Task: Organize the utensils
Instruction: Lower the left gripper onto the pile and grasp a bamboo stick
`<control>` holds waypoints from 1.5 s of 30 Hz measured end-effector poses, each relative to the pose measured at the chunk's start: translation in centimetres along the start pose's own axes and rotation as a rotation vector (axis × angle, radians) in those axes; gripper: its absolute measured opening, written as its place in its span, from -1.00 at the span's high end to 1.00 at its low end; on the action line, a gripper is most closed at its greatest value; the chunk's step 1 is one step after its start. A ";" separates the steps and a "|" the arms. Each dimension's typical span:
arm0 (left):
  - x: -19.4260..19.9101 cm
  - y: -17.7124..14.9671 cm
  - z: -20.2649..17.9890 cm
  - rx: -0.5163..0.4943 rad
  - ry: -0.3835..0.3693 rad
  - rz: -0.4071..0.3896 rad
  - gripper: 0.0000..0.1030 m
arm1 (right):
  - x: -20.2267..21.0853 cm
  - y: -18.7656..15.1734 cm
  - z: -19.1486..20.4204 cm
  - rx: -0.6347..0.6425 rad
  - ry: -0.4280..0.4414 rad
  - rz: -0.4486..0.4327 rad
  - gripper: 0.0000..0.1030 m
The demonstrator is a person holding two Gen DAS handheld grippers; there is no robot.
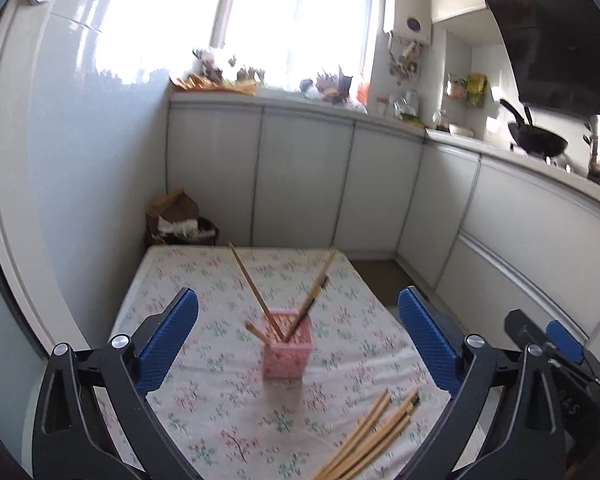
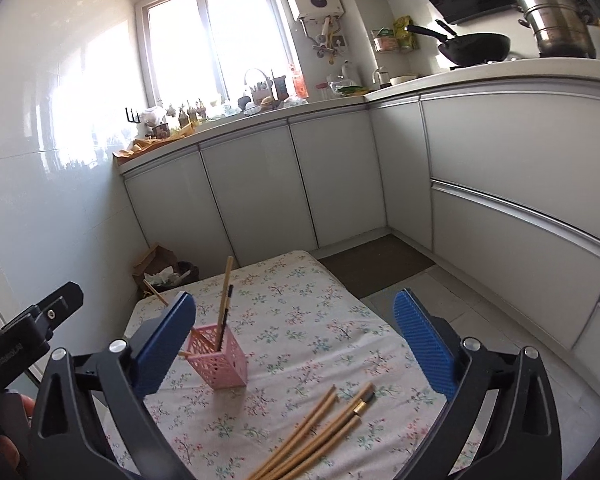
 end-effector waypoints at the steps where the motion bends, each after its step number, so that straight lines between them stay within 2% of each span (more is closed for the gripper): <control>1: -0.4 -0.4 -0.4 -0.009 -0.009 0.024 -0.86 | 0.3 -0.5 -0.7 0.005 -0.011 0.012 -0.88; 4: -2.4 -2.3 -1.9 -0.060 -0.034 0.139 -0.86 | 0.7 -2.7 -3.3 0.022 -0.048 0.075 -0.88; 10: -7.3 -7.8 -5.2 -0.169 -0.096 0.392 -0.86 | 0.2 -9.0 -8.9 0.024 -0.120 0.276 -0.88; 13: -9.6 -10.6 -7.0 -0.201 -0.137 0.533 -0.86 | -0.5 -12.2 -11.4 -0.027 -0.121 0.398 -0.88; 15: -11.4 -12.1 -8.5 -0.202 -0.176 0.632 -0.86 | -1.1 -13.0 -11.8 -0.085 -0.087 0.462 -0.88; 18: -13.9 -13.1 -10.1 -0.205 -0.204 0.735 -0.86 | -1.2 -13.8 -11.9 -0.102 -0.061 0.480 -0.88; 22: -18.2 -14.9 -12.1 -0.208 -0.181 0.917 -0.86 | -2.0 -14.4 -12.4 -0.151 -0.049 0.510 -0.88; 24: -19.7 -15.1 -12.8 -0.206 -0.181 0.945 -0.86 | -2.2 -14.5 -12.6 -0.179 -0.039 0.515 -0.88; 28: -23.0 -16.0 -13.5 -0.235 -0.122 0.985 -0.86 | -2.7 -14.4 -13.1 -0.218 -0.023 0.534 -0.88; 30: -24.3 -16.2 -13.3 -0.231 -0.090 0.982 -0.86 | -3.0 -14.6 -13.4 -0.243 -0.014 0.554 -0.88; 33: -25.3 -16.2 -12.8 -0.173 -0.095 0.952 -0.80 | -3.0 -14.5 -13.9 -0.286 0.007 0.562 -0.88; 36: -26.2 -16.8 -12.4 -0.164 -0.088 0.948 -0.40 | -3.1 -14.4 -14.2 -0.327 0.024 0.564 -0.88; 38: -26.9 -17.6 -12.3 -0.164 -0.082 0.973 0.05 | -3.4 -14.5 -14.4 -0.346 0.035 0.581 -0.88; 40: -27.4 -18.4 -12.2 -0.167 -0.082 1.001 0.11 | -3.5 -14.6 -14.5 -0.358 0.039 0.588 -0.88; 42: -27.5 -18.3 -12.2 -0.203 -0.068 0.962 0.13 | -3.6 -14.5 -14.6 -0.355 0.037 0.583 -0.88; 45: -27.4 -18.6 -12.8 -0.277 -0.055 0.955 0.19 | -3.7 -14.5 -14.6 -0.345 0.031 0.580 -0.88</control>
Point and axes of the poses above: each gripper's, at about its wrist camera, not at the fingertips, and x roughly against the way its jaws point, z to its left, y to its top, the point moved 4 cm from there along -x, roughly the way its jaws point, and after that the axes turned 1 degree about y, right-handed, at the moved point
